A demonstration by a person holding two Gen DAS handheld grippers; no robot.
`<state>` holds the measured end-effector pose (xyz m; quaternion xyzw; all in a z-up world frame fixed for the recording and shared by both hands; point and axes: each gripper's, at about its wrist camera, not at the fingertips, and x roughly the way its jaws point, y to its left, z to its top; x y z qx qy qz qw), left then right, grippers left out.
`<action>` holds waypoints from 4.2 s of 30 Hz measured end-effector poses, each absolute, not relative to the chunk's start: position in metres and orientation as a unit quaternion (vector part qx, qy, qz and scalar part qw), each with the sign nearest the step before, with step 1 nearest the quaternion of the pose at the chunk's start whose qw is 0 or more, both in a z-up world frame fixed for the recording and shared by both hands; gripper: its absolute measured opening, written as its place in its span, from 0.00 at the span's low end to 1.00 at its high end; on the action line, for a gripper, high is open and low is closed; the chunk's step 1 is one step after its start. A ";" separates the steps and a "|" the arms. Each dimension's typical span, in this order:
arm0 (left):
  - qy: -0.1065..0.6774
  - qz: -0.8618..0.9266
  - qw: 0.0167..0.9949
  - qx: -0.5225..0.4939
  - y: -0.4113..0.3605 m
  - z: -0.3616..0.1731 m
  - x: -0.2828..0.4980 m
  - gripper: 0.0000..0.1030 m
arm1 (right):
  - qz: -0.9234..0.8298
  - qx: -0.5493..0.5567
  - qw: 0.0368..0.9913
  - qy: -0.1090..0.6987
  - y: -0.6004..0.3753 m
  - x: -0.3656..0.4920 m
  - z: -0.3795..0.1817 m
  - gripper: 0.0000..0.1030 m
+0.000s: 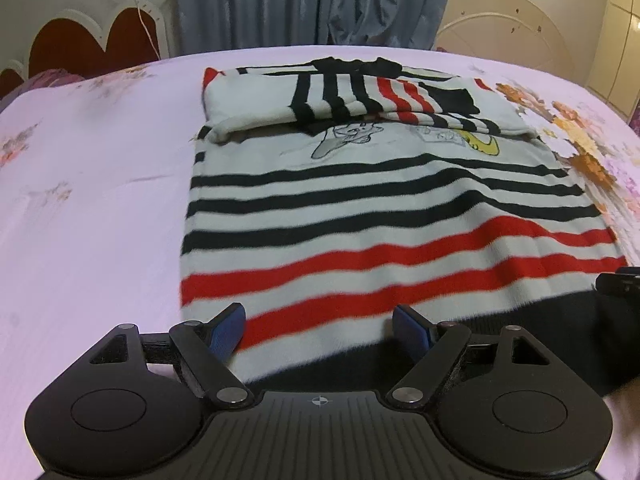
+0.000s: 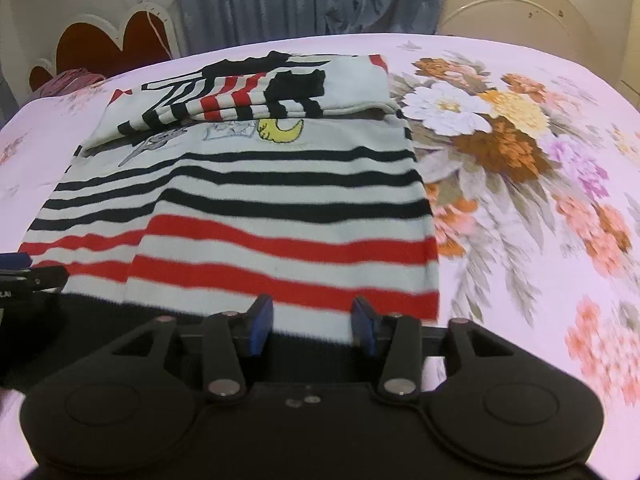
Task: Fold small clothes
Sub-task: 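Move both tools toward the black hem of the sweater, then lower both tools onto the black hem and close on it, then lift the black hem with both tools and fold it over onto the collar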
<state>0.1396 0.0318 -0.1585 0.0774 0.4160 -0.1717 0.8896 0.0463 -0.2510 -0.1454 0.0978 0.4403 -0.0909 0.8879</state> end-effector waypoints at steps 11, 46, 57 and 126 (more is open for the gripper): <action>0.436 -0.166 0.884 0.030 0.085 -0.166 0.111 0.78 | -0.126 0.097 0.884 0.439 -0.253 0.011 -0.141 0.50; 0.447 -0.218 0.867 -0.026 0.075 -0.172 0.110 0.59 | -0.107 0.142 0.864 0.471 -0.262 0.010 -0.153 0.29; 0.472 -0.215 0.853 -0.058 0.085 -0.171 0.116 0.49 | -0.082 0.158 0.857 0.484 -0.267 0.011 -0.153 0.24; 0.417 -0.095 0.877 -0.218 -0.007 -0.135 0.489 0.87 | -0.066 0.359 0.870 0.332 -0.434 0.360 -0.160 0.71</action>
